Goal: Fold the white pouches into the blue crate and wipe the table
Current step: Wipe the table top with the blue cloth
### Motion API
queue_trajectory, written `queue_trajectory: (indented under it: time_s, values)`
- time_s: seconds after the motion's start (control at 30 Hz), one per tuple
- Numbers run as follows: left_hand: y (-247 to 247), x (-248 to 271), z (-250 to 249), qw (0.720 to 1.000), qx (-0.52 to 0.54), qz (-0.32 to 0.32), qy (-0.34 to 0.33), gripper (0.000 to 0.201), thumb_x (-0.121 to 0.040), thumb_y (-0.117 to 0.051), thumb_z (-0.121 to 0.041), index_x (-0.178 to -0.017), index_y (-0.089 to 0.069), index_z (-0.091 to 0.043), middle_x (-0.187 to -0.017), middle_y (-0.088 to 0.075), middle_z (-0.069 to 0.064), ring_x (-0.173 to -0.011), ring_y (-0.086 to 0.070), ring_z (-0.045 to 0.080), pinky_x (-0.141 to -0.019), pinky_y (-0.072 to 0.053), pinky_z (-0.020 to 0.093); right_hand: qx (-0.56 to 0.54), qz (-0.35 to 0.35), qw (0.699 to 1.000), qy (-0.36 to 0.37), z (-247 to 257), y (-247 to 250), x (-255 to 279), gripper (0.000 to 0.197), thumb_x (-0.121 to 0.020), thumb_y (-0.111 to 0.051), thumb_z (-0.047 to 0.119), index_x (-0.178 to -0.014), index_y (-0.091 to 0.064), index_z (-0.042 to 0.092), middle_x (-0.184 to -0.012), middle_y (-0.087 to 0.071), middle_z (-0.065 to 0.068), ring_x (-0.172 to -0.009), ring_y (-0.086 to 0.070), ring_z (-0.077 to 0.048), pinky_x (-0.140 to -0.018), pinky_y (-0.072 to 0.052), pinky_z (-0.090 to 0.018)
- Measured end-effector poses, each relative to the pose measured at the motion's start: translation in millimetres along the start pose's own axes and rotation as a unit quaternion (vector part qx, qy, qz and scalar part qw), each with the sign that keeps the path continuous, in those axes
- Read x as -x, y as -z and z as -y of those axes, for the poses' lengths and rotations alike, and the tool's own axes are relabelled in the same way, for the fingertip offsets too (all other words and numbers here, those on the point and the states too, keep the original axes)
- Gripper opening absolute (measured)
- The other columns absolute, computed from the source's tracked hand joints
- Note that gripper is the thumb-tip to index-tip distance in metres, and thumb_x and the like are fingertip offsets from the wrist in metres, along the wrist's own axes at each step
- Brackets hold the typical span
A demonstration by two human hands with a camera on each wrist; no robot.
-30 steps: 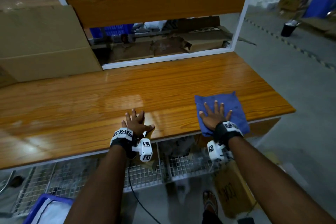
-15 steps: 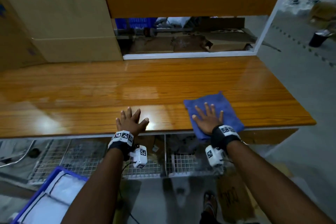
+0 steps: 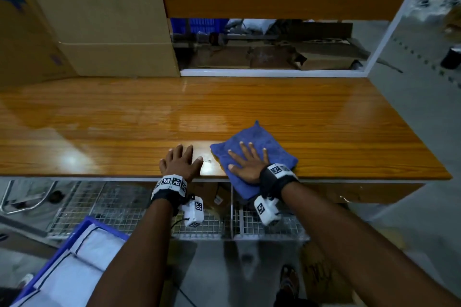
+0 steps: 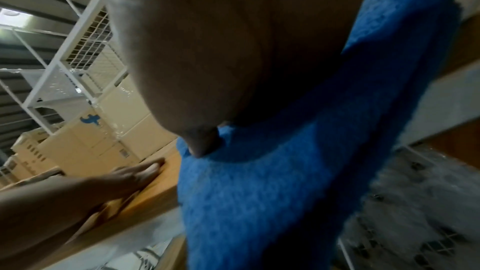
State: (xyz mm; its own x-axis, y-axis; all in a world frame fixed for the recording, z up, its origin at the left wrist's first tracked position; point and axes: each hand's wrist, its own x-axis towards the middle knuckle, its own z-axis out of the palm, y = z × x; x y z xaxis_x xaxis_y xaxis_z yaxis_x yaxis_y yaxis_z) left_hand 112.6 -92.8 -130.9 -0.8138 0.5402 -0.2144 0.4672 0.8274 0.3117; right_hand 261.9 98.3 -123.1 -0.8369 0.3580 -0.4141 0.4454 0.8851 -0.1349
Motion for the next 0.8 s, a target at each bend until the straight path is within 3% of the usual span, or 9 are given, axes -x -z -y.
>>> queue_trajectory:
  time_s: [0.13,0.23,0.33,0.43,0.5,0.7,0.8]
  values:
    - [3,-1,2,1.000,0.010,0.005,-0.002,0.069,-0.095,-0.037,-0.066,-0.155,-0.020,-0.038,-0.165,-0.008,-0.004,-0.152,-0.001,0.028,-0.119,-0.005,0.054,-0.051,0.014,0.996,-0.065,-57,27,-10,0.072,-0.096,-0.024,0.069,-0.154,0.006,0.040,-0.161,0.022,0.004,-0.149,0.020,-0.027,-0.115,0.006,-0.060]
    - [-1,-2,1,0.999,0.028,0.012,0.011,0.069,-0.094,-0.036,-0.067,-0.155,-0.018,-0.040,-0.166,-0.004,-0.005,-0.152,0.004,0.027,-0.120,0.001,0.054,-0.105,0.000,0.986,-0.131,-121,32,-33,0.074,-0.097,-0.031,0.065,-0.156,0.001,0.034,-0.161,0.023,-0.005,-0.148,0.021,-0.032,-0.117,0.004,-0.055]
    - [-4,-6,-1,0.998,0.044,0.023,0.031,0.070,-0.094,-0.034,-0.069,-0.156,-0.015,-0.041,-0.167,0.005,-0.005,-0.152,0.010,0.026,-0.120,0.007,0.054,-0.128,0.004,0.968,-0.216,-181,27,-63,0.091,-0.080,-0.021,0.088,-0.154,0.002,0.041,-0.161,0.024,-0.004,-0.147,0.021,-0.036,-0.113,0.002,-0.065]
    - [-3,-10,-5,0.997,0.042,0.044,0.052,0.072,-0.094,-0.032,-0.070,-0.156,-0.009,-0.042,-0.165,0.015,-0.004,-0.151,0.018,0.024,-0.120,0.010,0.055,-0.141,0.003,0.960,-0.241,-179,40,-72,0.081,-0.090,-0.026,0.076,-0.154,0.004,0.037,-0.160,0.027,-0.008,-0.146,0.020,-0.042,-0.112,-0.002,-0.068]
    - [1,-13,-10,0.995,0.036,0.062,0.066,0.073,-0.094,-0.031,-0.070,-0.156,-0.005,-0.042,-0.164,0.021,-0.003,-0.150,0.023,0.026,-0.119,0.011,0.056,-0.130,-0.008,0.966,-0.223,-155,53,-76,0.081,-0.090,-0.026,0.075,-0.155,0.004,0.036,-0.160,0.027,-0.009,-0.146,0.019,-0.043,-0.112,-0.002,-0.068]
    - [11,-32,-37,0.987,0.054,0.095,0.116,0.077,-0.092,-0.035,-0.071,-0.155,-0.003,-0.042,-0.161,0.028,0.001,-0.147,0.028,0.033,-0.113,0.009,0.067,-0.061,0.017,0.997,-0.035,-62,45,-104,0.080,-0.084,-0.018,0.081,-0.152,0.007,0.046,-0.160,0.027,0.002,-0.148,0.023,-0.030,-0.110,0.004,-0.068]
    - [11,-47,-49,0.988,0.043,0.087,0.124,0.082,-0.092,-0.038,-0.071,-0.157,-0.003,-0.037,-0.162,0.025,0.004,-0.148,0.026,0.032,-0.115,0.008,0.067,-0.039,0.025,0.999,0.004,-62,44,-102,0.078,-0.087,-0.017,0.080,-0.152,0.007,0.046,-0.160,0.025,0.006,-0.148,0.023,-0.026,-0.110,0.006,-0.066]
